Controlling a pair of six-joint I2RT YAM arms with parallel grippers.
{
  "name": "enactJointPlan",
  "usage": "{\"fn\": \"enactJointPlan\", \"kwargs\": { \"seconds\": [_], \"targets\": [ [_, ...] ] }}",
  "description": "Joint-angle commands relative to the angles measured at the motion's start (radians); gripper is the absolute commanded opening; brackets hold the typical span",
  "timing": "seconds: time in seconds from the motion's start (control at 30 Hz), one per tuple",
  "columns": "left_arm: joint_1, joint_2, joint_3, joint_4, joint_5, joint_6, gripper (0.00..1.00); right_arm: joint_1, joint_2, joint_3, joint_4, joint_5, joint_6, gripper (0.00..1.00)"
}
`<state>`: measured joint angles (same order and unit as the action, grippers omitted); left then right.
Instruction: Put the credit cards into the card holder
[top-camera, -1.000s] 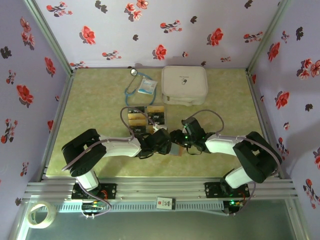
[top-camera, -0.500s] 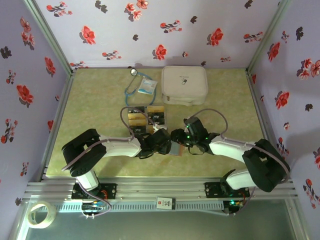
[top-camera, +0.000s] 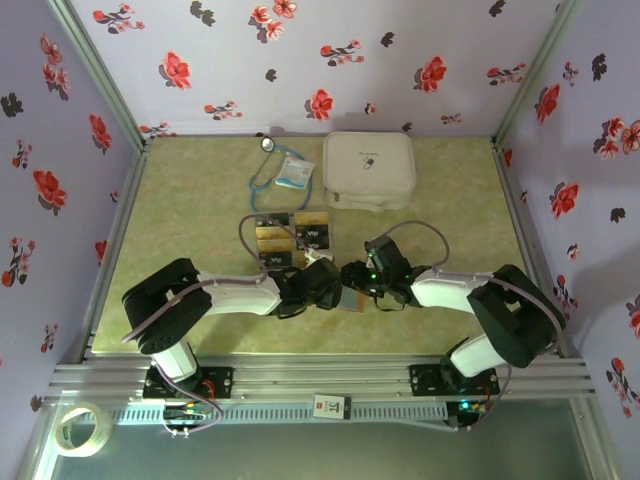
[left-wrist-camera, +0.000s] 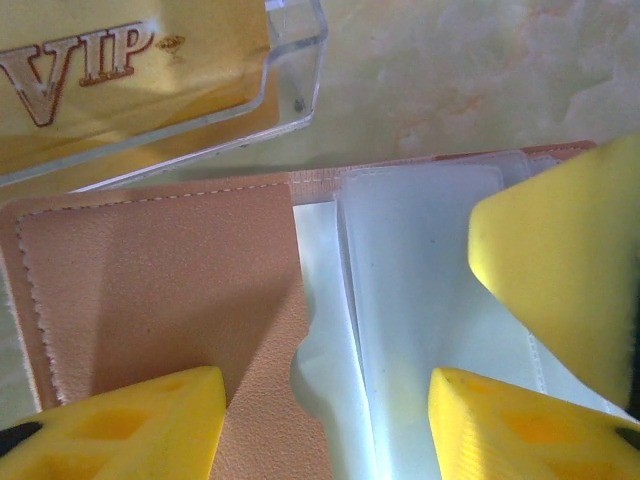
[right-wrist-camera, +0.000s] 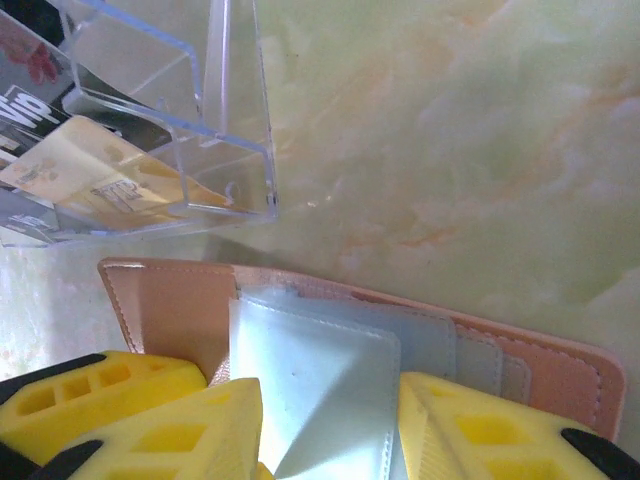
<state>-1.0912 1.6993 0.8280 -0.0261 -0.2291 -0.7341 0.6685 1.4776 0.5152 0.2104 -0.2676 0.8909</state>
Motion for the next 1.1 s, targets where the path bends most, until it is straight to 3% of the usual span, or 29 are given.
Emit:
{"fn": "enactJointPlan", "kwargs": {
  "seconds": [0.0,0.43,0.67,0.87,1.07],
  "targets": [
    [-0.003,0.031,-0.052,-0.116,0.005,-0.032,0.57,0.008,0.029,-0.03,0.017,-0.008,0.0,0.42],
    [-0.004,0.007,-0.059,-0.117,0.005,-0.03,0.62,0.008,-0.021,-0.017,0.064,-0.069,0.057,0.42],
    [-0.003,-0.088,-0.076,-0.112,-0.006,-0.017,0.72,0.011,-0.06,0.005,0.037,-0.082,0.065,0.42],
    [-0.003,-0.173,-0.093,-0.097,-0.025,-0.008,0.87,0.027,-0.046,0.033,0.035,-0.109,0.071,0.42],
    [0.001,-0.183,-0.107,-0.088,-0.029,-0.002,0.85,0.04,-0.039,0.037,0.025,-0.076,0.071,0.42]
  ]
}}
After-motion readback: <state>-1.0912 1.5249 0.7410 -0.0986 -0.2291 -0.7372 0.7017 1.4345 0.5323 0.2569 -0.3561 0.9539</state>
